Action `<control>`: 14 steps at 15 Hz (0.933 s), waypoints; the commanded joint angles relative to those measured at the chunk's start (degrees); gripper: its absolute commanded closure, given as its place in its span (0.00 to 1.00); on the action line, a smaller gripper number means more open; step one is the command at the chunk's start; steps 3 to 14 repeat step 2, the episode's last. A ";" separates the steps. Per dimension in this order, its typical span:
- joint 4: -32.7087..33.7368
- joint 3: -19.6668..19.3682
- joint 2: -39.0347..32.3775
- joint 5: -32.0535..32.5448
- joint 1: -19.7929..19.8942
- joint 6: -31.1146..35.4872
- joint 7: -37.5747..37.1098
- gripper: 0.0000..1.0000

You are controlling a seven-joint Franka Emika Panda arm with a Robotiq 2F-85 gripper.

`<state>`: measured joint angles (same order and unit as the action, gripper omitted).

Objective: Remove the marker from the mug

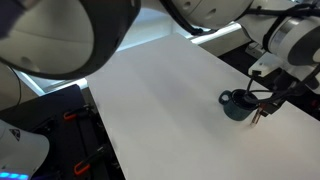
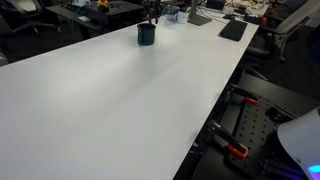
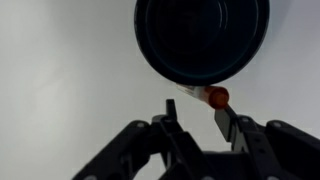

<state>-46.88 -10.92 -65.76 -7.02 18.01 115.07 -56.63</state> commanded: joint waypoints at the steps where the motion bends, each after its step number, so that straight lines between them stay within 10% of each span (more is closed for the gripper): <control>1: 0.00 0.00 0.00 0.00 0.00 0.00 0.00 0.54; 14: 0.00 0.00 0.00 0.00 0.00 0.00 0.00 0.54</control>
